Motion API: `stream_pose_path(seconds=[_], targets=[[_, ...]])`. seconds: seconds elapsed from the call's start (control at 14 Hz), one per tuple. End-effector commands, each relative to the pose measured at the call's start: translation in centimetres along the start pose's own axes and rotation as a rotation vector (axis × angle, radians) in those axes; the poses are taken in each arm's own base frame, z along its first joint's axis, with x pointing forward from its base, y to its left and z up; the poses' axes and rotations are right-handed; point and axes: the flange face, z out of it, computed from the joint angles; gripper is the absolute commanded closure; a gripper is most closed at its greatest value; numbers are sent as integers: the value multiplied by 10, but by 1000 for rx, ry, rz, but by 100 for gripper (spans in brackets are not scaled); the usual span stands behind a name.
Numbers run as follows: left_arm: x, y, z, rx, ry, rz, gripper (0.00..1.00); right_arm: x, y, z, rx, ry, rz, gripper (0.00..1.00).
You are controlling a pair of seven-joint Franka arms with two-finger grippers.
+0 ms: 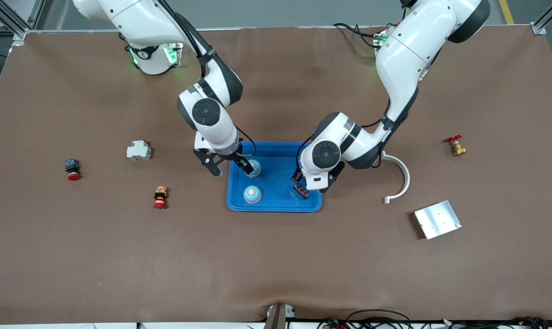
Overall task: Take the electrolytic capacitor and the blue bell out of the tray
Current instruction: 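Close the left gripper on the black capacitor while the right gripper grips the bell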
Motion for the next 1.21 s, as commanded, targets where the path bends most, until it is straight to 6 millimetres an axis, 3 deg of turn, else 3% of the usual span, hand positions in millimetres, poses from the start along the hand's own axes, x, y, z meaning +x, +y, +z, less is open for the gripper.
stream_pose_path(seconds=[0.0,0.5,1.14], targets=[[0,3,1,-10,18,-15,0,-10,-16,16,-1,27,26,0],[-20,1,16,12,18,-30,0,-16,-21,40,-15,58,28,0],[-16,-1,21,23,20,-65,0,-20,-20,52,-9,56,34,0]])
